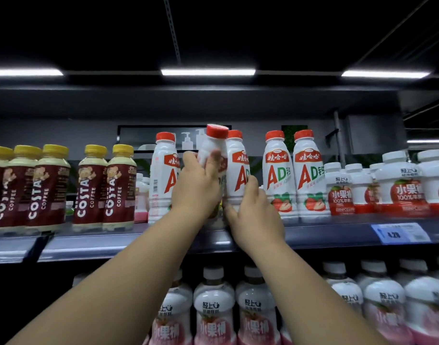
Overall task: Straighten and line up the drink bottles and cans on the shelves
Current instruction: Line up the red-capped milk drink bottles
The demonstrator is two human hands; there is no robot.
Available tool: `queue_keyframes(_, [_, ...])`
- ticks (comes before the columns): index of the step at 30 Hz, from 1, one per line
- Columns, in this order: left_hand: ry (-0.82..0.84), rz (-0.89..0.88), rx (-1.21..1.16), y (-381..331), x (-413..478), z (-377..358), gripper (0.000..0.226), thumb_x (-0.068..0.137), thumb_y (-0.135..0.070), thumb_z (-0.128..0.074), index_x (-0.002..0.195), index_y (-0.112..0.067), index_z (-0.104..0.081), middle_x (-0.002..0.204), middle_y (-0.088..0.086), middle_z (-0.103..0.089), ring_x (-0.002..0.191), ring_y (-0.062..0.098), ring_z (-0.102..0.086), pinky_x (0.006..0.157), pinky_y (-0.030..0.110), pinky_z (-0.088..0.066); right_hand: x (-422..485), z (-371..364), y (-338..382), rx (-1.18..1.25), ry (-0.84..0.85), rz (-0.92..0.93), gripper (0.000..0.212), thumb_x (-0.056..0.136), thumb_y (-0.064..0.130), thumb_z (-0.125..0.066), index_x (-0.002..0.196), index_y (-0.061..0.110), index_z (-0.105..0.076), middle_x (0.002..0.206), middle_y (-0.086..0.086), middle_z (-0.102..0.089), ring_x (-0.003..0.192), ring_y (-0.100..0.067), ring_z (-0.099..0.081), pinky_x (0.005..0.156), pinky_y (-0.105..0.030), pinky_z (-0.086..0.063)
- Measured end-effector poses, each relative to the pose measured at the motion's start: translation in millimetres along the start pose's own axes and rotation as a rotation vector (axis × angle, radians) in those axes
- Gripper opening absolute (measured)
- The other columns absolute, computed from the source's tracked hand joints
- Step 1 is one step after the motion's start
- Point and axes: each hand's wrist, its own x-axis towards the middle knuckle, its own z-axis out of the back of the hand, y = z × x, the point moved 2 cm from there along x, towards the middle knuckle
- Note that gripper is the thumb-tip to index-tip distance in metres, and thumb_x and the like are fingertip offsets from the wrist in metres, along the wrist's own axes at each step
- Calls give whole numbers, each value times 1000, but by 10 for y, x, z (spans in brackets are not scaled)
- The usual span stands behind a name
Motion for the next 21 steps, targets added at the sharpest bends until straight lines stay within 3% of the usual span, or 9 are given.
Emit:
queue_keyframes(3, [15,103,-49,-45,112,-20,62,92,-72,-26,119,-17,-36,87,-6,-54,78,12,-56,81,47,-54,4,11,-8,5,-7,-11,81,98,53,-45,152,9,-4,140,-16,-43,116,-33,-55,89,-43,-49])
queue_keyframes(5, [59,109,-18,34,42,-61,56,93,-69,-31,116,-19,-37,91,-3,-57,82,16,-60,82,46,-54,0,15,-8,3,-6,-13,81,99,52,-44,153,8,-3,142,-17,-41,119,-34,-54,90,-42,-48])
queue_keyframes(8, [109,96,21,220,-94,-108,50,89,-50,-61,122,-22,-37,113,2,-56,101,22,-59,89,43,-52,-8,20,-8,14,-8,-12,80,99,51,-44,153,8,-3,142,-16,-41,119,-33,-53,89,-41,-47])
queue_keyframes(11, [154,93,131,297,-131,-73,68,86,-35,-69,137,-20,-27,131,6,-45,113,25,-51,98,45,-47,-8,16,-7,20,-9,-13,79,98,53,-46,151,10,-7,138,-14,-43,117,-31,-53,88,-41,-48])
queue_keyframes(17, [107,87,126,323,-189,-55,46,90,-36,-66,121,-19,-37,117,3,-57,99,20,-55,84,38,-50,-11,-4,-22,56,-45,-28,80,92,59,-52,145,13,-15,133,-12,-45,114,-28,-53,88,-40,-48])
queue_keyframes(21, [102,45,184,335,-200,-63,61,81,-42,-75,123,-18,-38,120,3,-49,104,21,-51,87,37,-47,-25,-7,-18,46,-10,-3,88,94,54,-48,154,14,2,140,-14,-40,122,-32,-47,95,-42,-45])
